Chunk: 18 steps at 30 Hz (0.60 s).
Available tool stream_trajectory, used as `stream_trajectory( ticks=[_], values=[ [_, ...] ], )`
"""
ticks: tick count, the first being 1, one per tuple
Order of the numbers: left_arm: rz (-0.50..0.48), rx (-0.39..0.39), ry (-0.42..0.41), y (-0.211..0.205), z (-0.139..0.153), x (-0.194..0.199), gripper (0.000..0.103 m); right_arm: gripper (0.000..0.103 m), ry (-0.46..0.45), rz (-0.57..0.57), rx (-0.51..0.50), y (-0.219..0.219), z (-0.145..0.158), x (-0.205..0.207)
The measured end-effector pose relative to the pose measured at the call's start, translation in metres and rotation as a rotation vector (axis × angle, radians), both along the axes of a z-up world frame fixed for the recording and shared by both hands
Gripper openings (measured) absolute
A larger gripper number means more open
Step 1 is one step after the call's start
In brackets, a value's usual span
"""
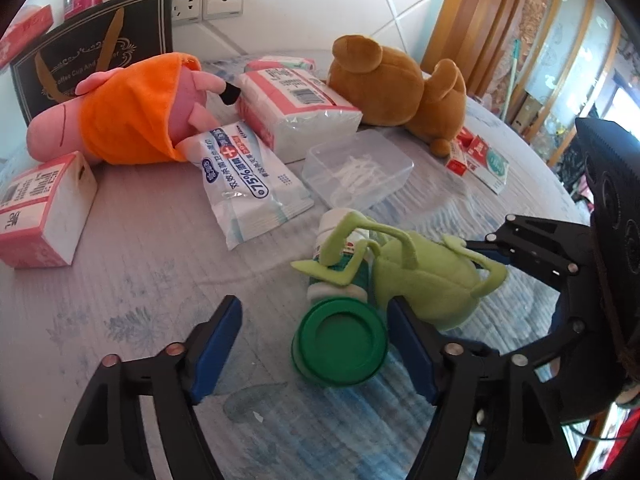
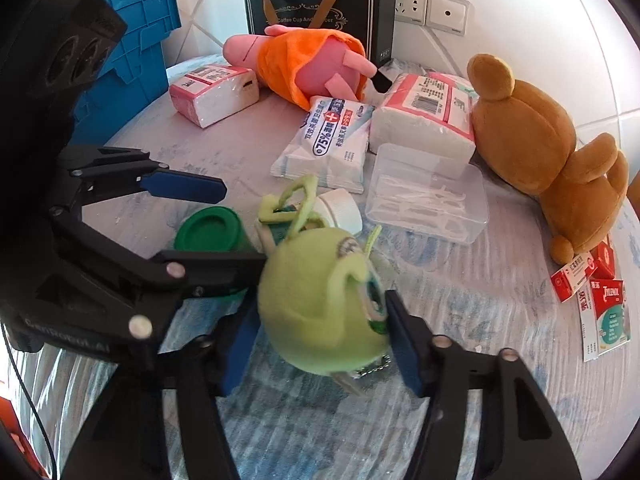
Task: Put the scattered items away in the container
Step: 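Close the left tool on the green cup while the right tool grasps the green plush, then carry the green cup in the left tool while the right tool carries the plush to the bin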
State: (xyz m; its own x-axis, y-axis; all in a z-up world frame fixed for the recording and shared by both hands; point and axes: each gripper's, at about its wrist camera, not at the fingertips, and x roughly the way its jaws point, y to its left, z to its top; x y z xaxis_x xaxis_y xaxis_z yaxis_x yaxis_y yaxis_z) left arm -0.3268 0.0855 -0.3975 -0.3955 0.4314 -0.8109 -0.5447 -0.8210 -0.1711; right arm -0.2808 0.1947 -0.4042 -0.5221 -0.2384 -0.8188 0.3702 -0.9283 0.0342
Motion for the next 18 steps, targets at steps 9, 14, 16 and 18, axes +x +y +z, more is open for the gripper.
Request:
stream_trajectory(
  ticks=[9,14,16,18],
  values=[
    [-0.017,0.032,0.002,0.000,0.008,0.011,0.039,0.055,-0.006,0.007,-0.015,0.000,0.006,0.001],
    [-0.017,0.044,0.016,-0.003,0.017,0.016,0.039,0.055,-0.001,0.011,-0.013,0.000,0.014,0.004],
    [-0.014,0.043,0.023,-0.003,0.021,0.019,0.039,0.055,0.006,0.009,-0.014,0.000,0.019,0.005],
    [-0.007,0.038,0.030,-0.004,0.025,0.022,0.039,0.055,0.008,0.006,-0.016,0.001,0.024,0.007]
  ],
)
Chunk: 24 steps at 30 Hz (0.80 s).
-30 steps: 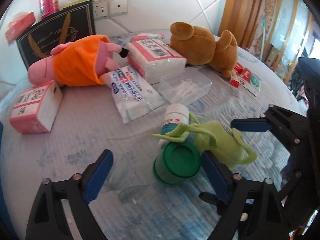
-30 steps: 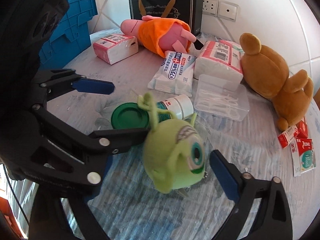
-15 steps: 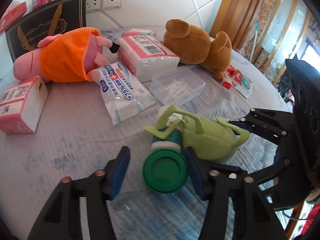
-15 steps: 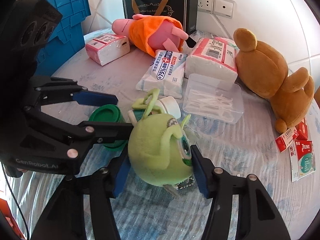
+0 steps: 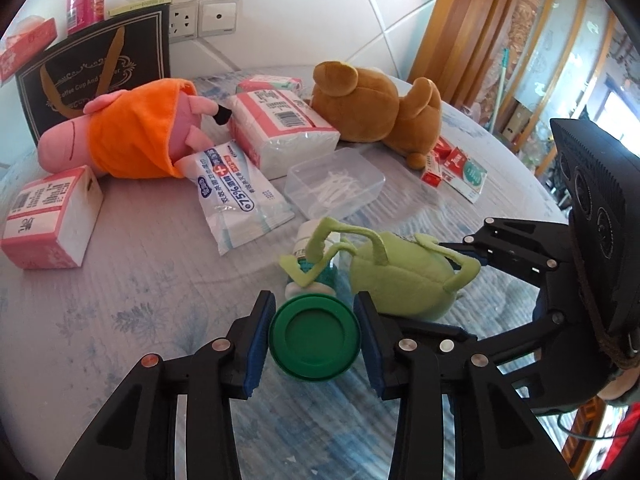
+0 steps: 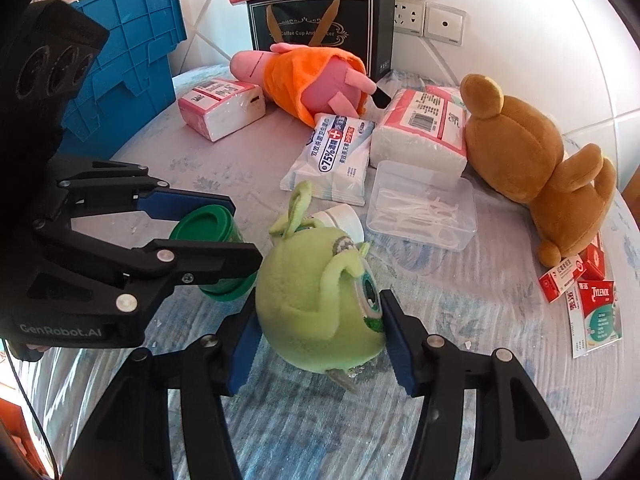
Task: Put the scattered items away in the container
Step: 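Carry the green cup in the left tool while the right tool carries the plush to the bin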
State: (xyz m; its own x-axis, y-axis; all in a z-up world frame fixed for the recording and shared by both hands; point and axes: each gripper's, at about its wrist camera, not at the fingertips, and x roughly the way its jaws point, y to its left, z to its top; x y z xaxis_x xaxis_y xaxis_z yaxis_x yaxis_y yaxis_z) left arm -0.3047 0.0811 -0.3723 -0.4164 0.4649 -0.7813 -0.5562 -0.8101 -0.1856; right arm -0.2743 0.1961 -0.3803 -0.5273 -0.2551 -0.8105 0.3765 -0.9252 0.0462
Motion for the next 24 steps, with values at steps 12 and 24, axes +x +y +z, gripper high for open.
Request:
stream_trajectory(
  ticks=[12,24],
  values=[
    [0.034,-0.044,0.072,0.001,0.051,0.032,0.039,0.055,0.053,-0.037,-0.015,0.009,0.050,0.030],
    [0.062,-0.088,0.147,0.002,0.132,0.072,0.040,0.055,0.106,-0.069,0.002,0.027,0.135,0.069]
  ],
)
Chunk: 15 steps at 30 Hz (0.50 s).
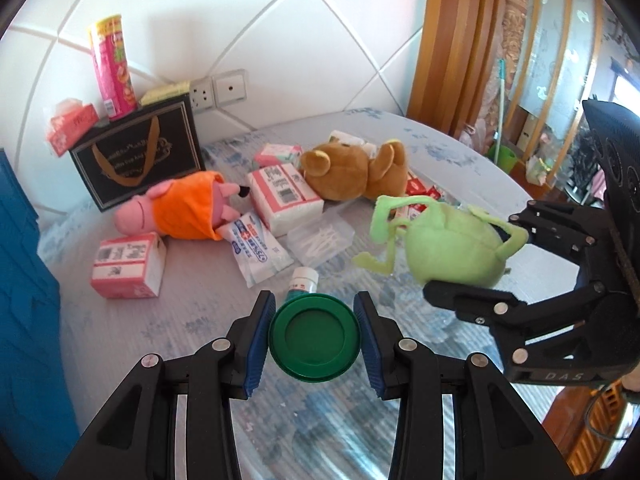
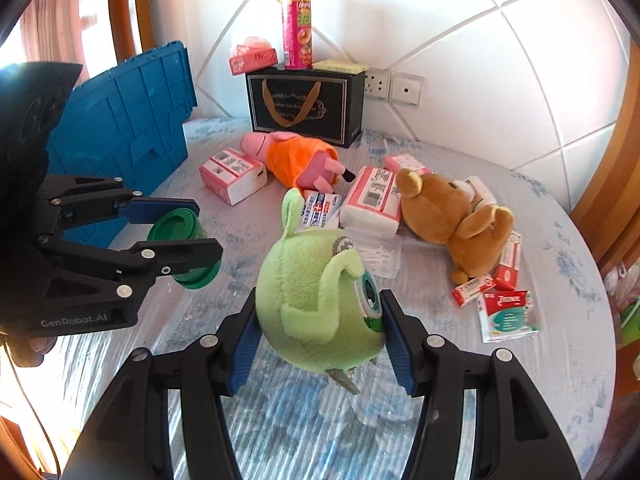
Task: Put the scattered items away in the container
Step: 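Carry the green cup in the left tool while the right tool carries the plush to the bin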
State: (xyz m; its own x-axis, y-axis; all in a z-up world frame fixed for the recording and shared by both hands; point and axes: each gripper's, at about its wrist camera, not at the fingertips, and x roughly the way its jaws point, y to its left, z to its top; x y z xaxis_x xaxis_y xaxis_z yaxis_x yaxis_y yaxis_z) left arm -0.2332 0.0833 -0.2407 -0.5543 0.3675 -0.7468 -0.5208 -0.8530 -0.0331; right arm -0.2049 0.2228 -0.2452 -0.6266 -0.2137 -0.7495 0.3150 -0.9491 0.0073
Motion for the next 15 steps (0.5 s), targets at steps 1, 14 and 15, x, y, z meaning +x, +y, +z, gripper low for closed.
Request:
stream_trajectory(
  ticks=[1,14,15],
  values=[
    [0.014,0.000,-0.002,0.000,0.007,0.003,0.040,0.055,0.002,-0.008,-0.002,0.003,0.007,0.003],
    [0.234,-0.077,-0.015,0.007,0.082,0.035,0.040,0.055,0.011,-0.073,-0.010,0.035,0.094,0.045],
    [0.251,-0.076,-0.010,0.006,0.090,0.037,0.040,0.055,0.013,-0.072,-0.018,0.037,0.100,0.047]
  ],
)
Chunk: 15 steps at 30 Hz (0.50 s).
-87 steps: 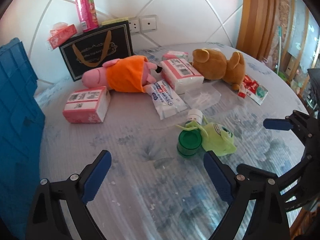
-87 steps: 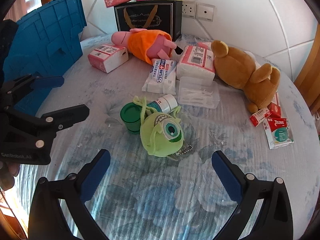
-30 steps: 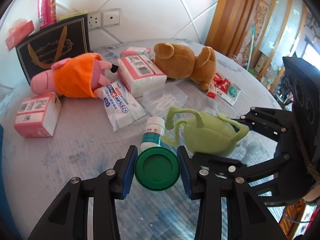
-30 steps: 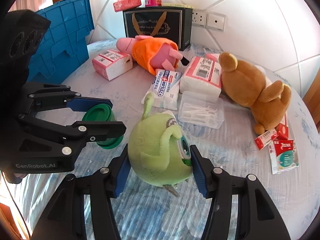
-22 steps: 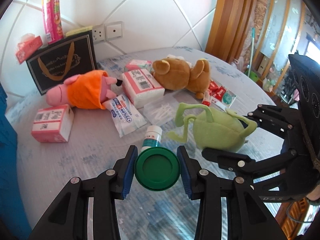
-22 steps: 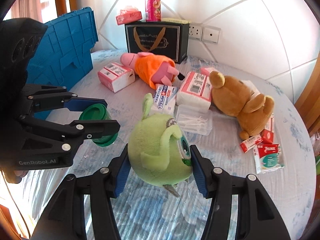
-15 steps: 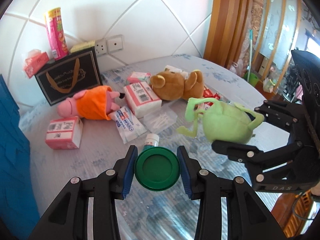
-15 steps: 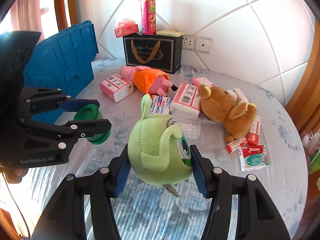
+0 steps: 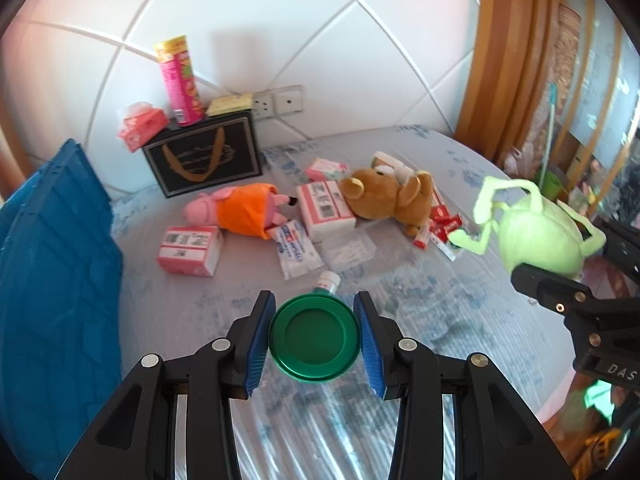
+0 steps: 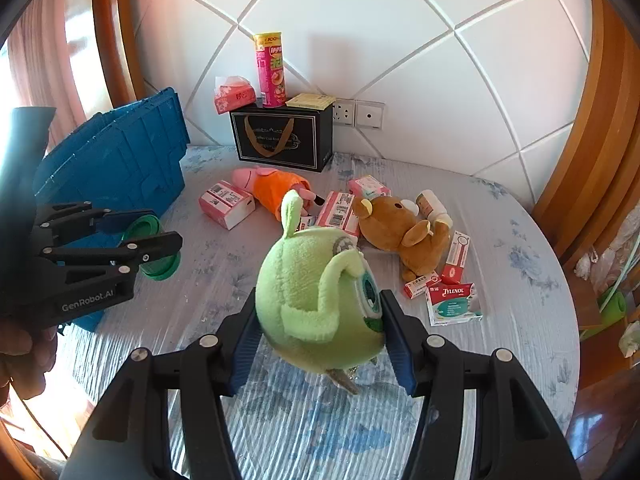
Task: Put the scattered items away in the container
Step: 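Carry the green cup in the left tool while the right tool carries the plush to the bin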
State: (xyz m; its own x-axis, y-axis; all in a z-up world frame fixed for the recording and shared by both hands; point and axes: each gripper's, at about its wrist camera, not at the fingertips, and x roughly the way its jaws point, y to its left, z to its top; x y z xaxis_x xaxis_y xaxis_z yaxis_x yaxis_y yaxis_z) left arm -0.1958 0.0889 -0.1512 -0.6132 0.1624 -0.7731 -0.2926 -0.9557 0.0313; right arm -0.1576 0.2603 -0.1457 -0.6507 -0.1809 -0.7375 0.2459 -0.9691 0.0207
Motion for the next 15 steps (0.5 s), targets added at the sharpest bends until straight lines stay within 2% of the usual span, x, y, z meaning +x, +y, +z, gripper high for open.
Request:
stream_trajectory(
  ticks=[7,15],
  values=[
    [0.080,-0.012,0.038,-0.008,0.039,0.019,0.040,0.055,0.030,0.019,0.000,0.012,0.024,0.010],
    [0.171,-0.040,0.068,-0.024,0.060,0.040,0.040,0.055,0.041,0.063,-0.017,0.009,0.032,0.006]
  ],
)
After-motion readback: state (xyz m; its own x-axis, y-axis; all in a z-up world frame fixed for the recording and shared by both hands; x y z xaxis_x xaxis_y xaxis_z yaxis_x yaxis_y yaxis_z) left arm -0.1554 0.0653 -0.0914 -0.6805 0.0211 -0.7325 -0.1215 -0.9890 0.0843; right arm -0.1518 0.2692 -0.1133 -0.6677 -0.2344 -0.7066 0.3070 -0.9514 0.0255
